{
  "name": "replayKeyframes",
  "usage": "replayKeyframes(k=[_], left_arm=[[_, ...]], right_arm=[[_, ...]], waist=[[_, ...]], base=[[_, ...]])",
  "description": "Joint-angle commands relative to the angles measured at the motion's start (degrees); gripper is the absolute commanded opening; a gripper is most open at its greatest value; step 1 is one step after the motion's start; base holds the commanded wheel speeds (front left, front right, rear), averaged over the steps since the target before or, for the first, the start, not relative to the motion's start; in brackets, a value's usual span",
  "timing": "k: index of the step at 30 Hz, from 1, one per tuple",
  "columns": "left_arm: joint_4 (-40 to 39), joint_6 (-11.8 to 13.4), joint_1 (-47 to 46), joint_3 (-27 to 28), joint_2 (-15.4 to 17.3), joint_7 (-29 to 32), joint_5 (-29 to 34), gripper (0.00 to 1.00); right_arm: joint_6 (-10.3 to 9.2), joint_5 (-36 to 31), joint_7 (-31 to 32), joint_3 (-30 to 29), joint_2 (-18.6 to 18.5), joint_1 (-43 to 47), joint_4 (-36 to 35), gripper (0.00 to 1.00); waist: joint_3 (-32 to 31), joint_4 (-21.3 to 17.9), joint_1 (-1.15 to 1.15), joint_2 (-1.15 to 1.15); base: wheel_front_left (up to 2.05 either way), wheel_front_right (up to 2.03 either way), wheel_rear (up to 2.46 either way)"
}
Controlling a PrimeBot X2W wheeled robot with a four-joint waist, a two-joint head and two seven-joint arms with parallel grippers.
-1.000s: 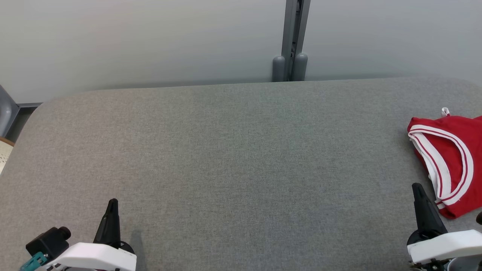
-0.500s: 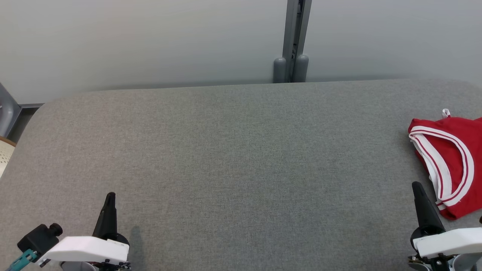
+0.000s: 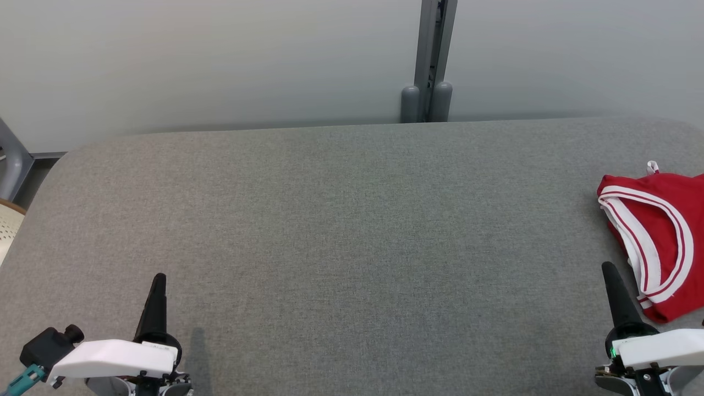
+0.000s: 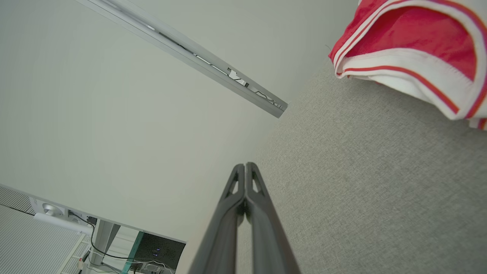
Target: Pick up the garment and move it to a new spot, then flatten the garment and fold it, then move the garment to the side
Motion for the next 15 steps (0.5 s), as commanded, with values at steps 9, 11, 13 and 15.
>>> replayKeyframes(k=[9,11,13,15], left_arm=[[-0.25,-1.39,-2.09,1.58,-0.22,1.56,-5.76,0.00],[-0.22,-1.50,-2.25,1.79,-0.34,1.86,-6.66,0.00],[-0.18,-1.74,-2.41,2.02,-0.45,2.10,-7.72,0.00],[-0.15,-1.99,-2.54,2.24,-0.55,2.41,-8.77,0.00]], right_arm=[[0.02,6.34,1.03,-0.40,-0.57,-1.83,0.51,0.00],[0.02,7.43,1.09,-0.42,-0.57,-1.99,0.70,0.00],[0.02,8.60,1.25,-0.44,-0.58,-2.16,0.88,0.00],[0.02,9.69,1.46,-0.47,-0.58,-2.32,1.05,0.00]], waist=[[-0.17,0.15,0.00,0.00],[-0.20,0.18,0.00,0.00],[-0.24,0.21,0.00,0.00],[-0.27,0.24,0.00,0.00]], base=[[0.00,0.00,0.00],[0.00,0.00,0.00],[0.00,0.00,0.00],[0.00,0.00,0.00]])
